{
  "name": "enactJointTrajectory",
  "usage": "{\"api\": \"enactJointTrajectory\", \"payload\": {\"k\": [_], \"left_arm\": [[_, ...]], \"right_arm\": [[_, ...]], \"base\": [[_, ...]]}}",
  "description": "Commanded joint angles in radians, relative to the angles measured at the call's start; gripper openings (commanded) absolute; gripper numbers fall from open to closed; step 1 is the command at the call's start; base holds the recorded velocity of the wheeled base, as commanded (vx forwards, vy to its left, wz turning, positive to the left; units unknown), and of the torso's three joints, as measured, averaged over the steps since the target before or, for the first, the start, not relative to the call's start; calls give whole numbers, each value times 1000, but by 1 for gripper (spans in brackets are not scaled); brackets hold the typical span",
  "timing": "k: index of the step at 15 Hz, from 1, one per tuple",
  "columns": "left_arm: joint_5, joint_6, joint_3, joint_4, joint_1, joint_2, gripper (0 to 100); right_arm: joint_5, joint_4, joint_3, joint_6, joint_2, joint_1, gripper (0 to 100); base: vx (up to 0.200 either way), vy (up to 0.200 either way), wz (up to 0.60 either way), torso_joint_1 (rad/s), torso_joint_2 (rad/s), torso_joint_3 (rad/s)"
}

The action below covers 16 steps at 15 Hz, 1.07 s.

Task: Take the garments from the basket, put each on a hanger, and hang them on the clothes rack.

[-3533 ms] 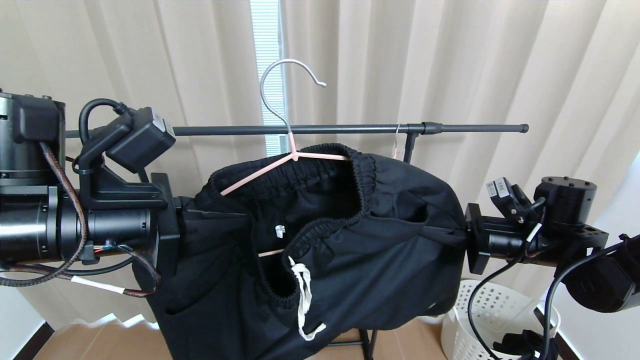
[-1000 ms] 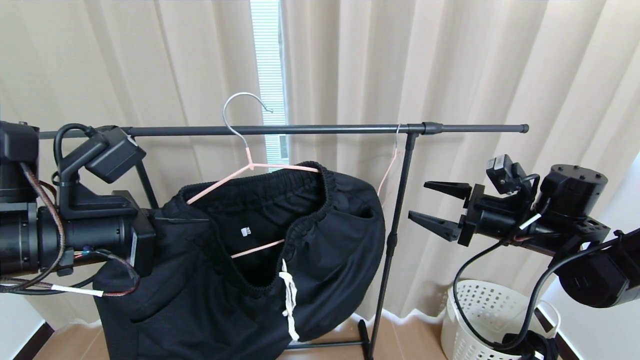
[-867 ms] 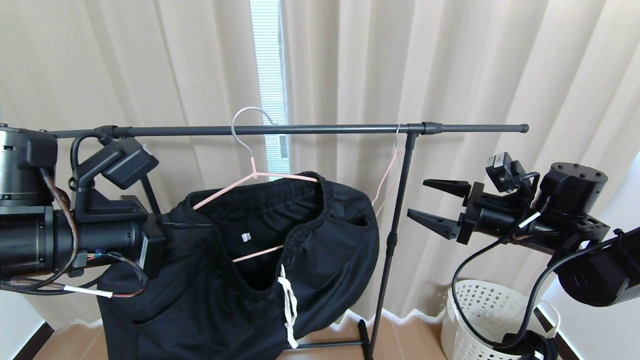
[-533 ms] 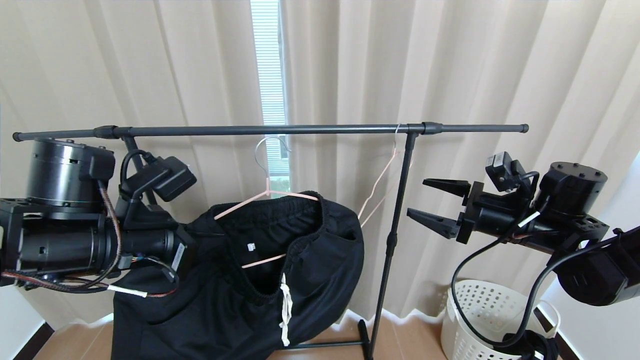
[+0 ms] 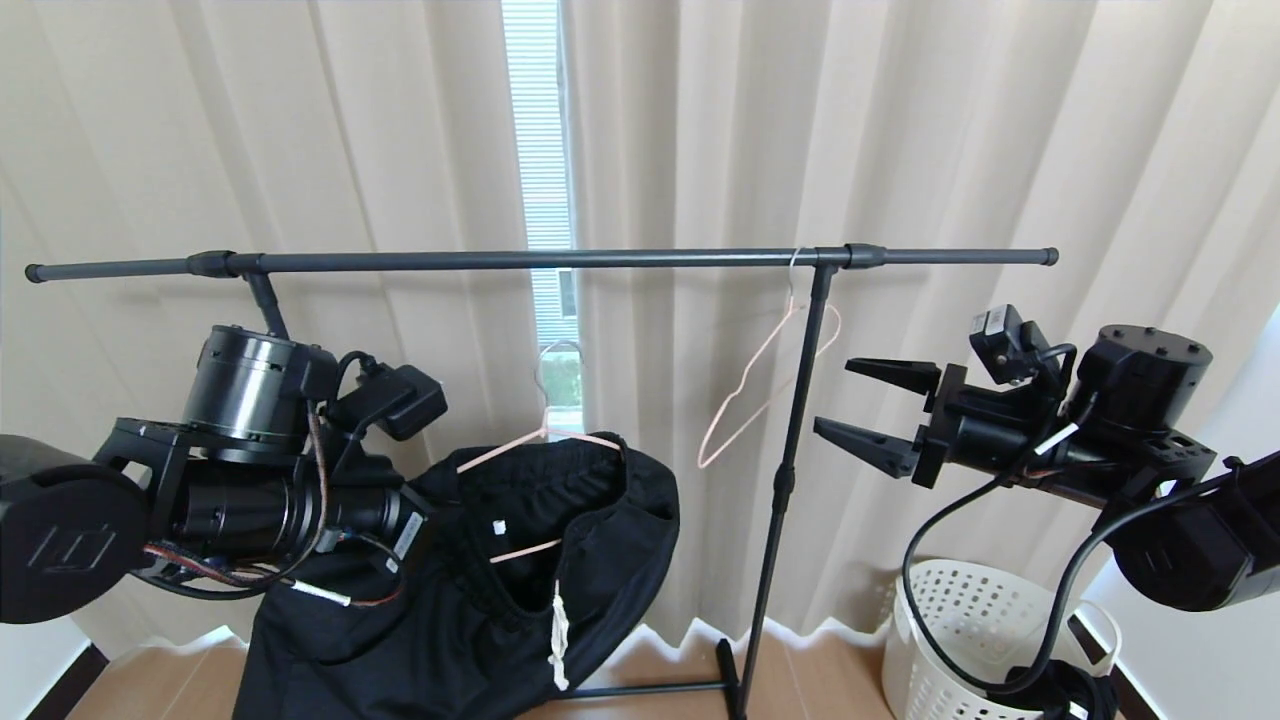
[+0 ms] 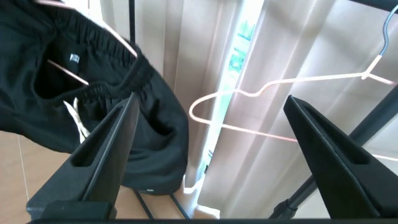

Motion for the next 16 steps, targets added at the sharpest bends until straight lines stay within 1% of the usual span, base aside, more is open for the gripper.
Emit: {"api": "enactJointTrajectory", "payload": {"k": [1, 4, 5, 6, 7, 8, 9, 10, 12, 13, 14, 16], "left_arm": [[6, -2, 1, -23, 0, 36, 0], [77, -24, -3, -119, 3, 88, 0], [106, -53, -5, -204, 0, 117, 0], [106, -53, -5, -204, 0, 117, 0], [106, -67, -5, -342, 0, 154, 0], [104, -67, -8, -388, 1, 169, 0], [104, -67, -11, -406, 1, 177, 0], [108, -70, -39, -440, 3, 212, 0], [111, -105, -102, -440, 3, 246, 0], [111, -105, -102, -440, 3, 246, 0], [121, -162, -186, -435, 3, 289, 0], [137, -194, -261, -426, 3, 330, 0]], "right_arm": [[0, -1, 0, -1, 1, 1, 100], [0, -1, -1, -1, 12, 1, 100], [0, -1, -1, -1, 13, 2, 100], [0, -1, -1, -1, 13, 2, 100], [0, -1, -1, -1, 12, 2, 100], [0, -1, -1, -1, 12, 2, 100], [0, -2, -1, -1, 12, 2, 100], [0, -2, -1, -1, 10, 2, 100], [0, -2, -1, -1, 10, 2, 100], [0, -2, -1, -1, 10, 2, 100], [0, -2, -1, -1, 10, 2, 100], [0, -2, -1, -1, 10, 1, 100]], "base": [[0, 0, 0, 0, 0, 0], [0, 0, 0, 0, 0, 0], [0, 0, 0, 0, 0, 0], [0, 0, 0, 0, 0, 0], [0, 0, 0, 0, 0, 0], [0, 0, 0, 0, 0, 0], [0, 0, 0, 0, 0, 0], [0, 0, 0, 0, 0, 0], [0, 0, 0, 0, 0, 0], [0, 0, 0, 0, 0, 0], [0, 0, 0, 0, 0, 0], [0, 0, 0, 0, 0, 0]]}}
